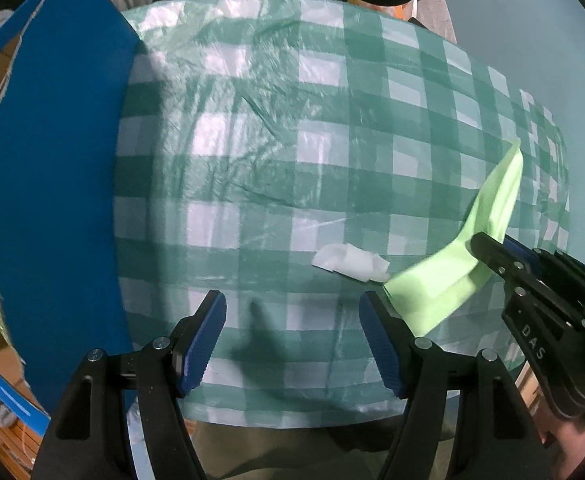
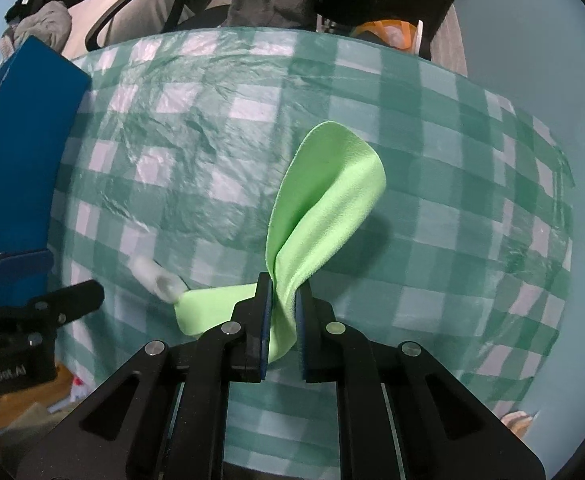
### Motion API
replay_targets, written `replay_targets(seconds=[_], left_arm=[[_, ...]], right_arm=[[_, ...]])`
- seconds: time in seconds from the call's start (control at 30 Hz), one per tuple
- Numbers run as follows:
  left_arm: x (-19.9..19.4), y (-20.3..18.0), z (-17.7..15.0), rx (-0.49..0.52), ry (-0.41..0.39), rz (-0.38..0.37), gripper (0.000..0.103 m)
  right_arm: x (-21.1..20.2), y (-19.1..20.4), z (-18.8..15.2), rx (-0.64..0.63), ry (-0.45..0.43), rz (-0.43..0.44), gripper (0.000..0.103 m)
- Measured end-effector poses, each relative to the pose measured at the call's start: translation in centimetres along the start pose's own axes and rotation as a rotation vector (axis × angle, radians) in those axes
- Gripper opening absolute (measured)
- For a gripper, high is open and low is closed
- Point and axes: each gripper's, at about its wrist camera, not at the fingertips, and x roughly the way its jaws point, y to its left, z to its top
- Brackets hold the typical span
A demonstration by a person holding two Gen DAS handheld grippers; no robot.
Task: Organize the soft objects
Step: 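Close the right gripper on the lime-green cloth strip, then lower the left gripper onto the small white cloth piece and grasp it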
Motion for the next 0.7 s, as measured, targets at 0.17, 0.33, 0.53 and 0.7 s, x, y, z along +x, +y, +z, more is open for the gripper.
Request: replay_targets(seconds=[0.17, 0.33, 0.53, 0.7], left_arm=[[1.2, -0.4, -0.5, -0.050, 0.029, -0.019, 0.070], [2.0, -0.4, -0.6, -0.126, 0.023, -0.050, 0.071], [3.4, -0.1, -0.1, -0.257, 0.038, -0.110, 0.071], [5.1, 0.1, 0.4, -0.357, 0.065, -0.155, 0.071]], right_arm=[[0.1, -1.7, -0.8, 0.007, 0.012, -0.003, 0.009], [0.2, -2.5, -1.7, 0.006, 0.021, 0.008, 0.009], [0.3, -3.7, -2.1, -0.009, 0.030, 0.013, 0.009], [0.2, -4.5, -2.3, -0.033, 0.030, 0.017, 0.009]])
